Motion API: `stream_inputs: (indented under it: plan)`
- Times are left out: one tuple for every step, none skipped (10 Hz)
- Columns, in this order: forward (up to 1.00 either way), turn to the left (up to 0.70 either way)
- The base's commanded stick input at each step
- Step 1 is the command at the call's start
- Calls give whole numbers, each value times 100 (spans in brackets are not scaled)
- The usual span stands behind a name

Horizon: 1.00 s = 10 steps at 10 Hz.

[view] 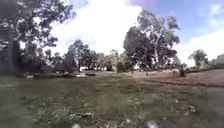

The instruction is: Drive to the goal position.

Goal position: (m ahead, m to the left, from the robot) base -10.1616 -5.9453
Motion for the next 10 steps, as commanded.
stream_inputs:
  plan:
    - [70,0]
    - [70,0]
    - [70,0]
    - [70,0]
    - [70,0]
    - [70,0]
    - [70,0]
    - [70,0]
    - [70,0]
    - [70,0]
